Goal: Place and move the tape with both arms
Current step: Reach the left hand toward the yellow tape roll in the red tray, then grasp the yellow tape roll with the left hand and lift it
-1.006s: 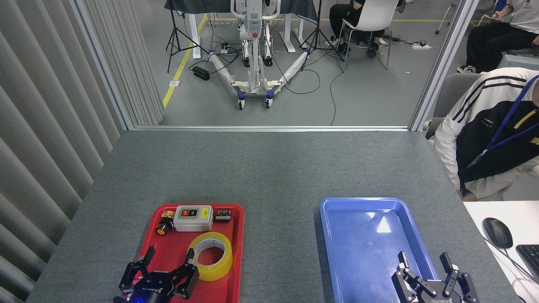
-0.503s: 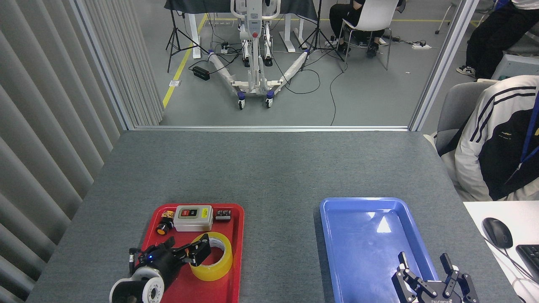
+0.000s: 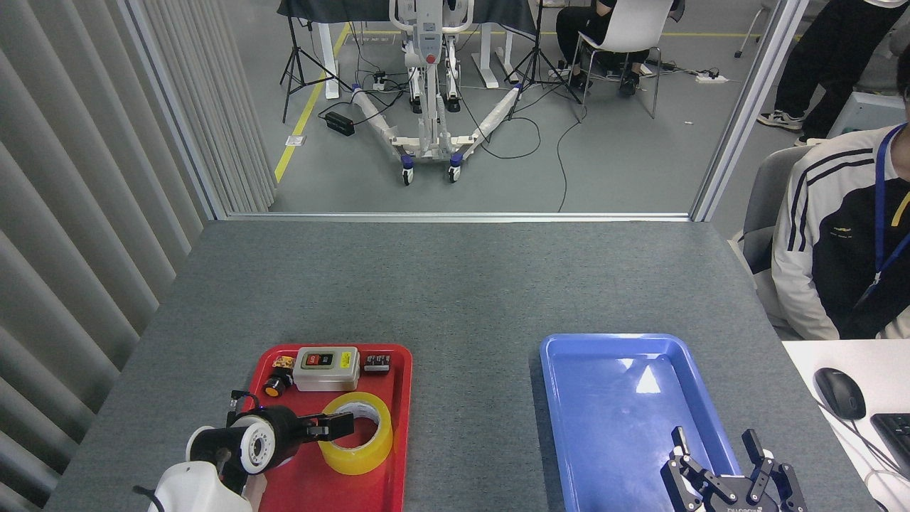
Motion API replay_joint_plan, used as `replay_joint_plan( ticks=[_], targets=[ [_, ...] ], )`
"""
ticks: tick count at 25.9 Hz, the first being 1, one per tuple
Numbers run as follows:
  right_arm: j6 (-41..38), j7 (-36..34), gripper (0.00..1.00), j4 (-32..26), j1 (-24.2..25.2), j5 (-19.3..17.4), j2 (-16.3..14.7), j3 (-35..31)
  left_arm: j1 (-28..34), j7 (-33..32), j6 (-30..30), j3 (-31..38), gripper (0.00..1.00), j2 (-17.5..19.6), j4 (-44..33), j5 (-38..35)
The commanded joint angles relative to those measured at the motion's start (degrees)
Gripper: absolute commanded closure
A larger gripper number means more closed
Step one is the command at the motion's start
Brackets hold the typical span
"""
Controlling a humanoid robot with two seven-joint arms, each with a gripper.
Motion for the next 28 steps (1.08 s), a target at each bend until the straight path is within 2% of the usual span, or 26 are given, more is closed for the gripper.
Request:
replay_joint_plan(
  ticks=[1,10,11,15,16,20,23,26,28],
  targets=[
    [-0.03,-0.19,0.0,0.0,-0.01,0.06,0.34,-0.02,-0.6,-0.14,-0.54,-0.88,0.0,0.24,1.2,-0.52],
    [0.05,-0.19,0.0,0.36,-0.01,0.06,0.6,-0.2,-4.82,-0.23,-0.72,-1.84,0.03,0.77,8.85,-1.32],
    [0.05,-0.19,0.0,0.36,-0.01,0.06,0.6,-0.2,-5.08,-0.49,-0.89,-2.11,0.14,0.77,9.2,-1.4],
    [0.14,-0.19,0.0,0.36,-0.01,0.06,0.69,-0.38,-5.17,-4.71,-2.83,-2.46,0.95,0.77,9.2,-1.4],
    [0.14,-0.19,0.0,0.44,-0.01,0.06,0.69,-0.46,-5.17,-5.85,-4.5,-2.46,1.0,0.77,8.93,-1.32],
    [0.14,-0.19,0.0,0.36,-0.01,0.06,0.69,-0.46,-6.58,-5.94,-8.63,-2.28,1.0,1.56,8.58,0.53],
    [0.14,-0.19,0.0,0.36,0.08,0.06,0.69,-0.46,-8.42,-5.85,-13.02,-2.2,1.0,2.35,7.7,8.35],
    [0.14,-0.19,0.0,0.44,0.17,0.06,0.69,-0.46,-10.09,-5.76,-23.04,-2.11,1.0,5.6,7.44,19.51],
    [0.14,-0.19,0.0,0.36,0.52,0.06,0.78,-0.46,-10.62,-4.8,-34.37,-2.02,1.0,6.74,7.35,26.89]
  ],
)
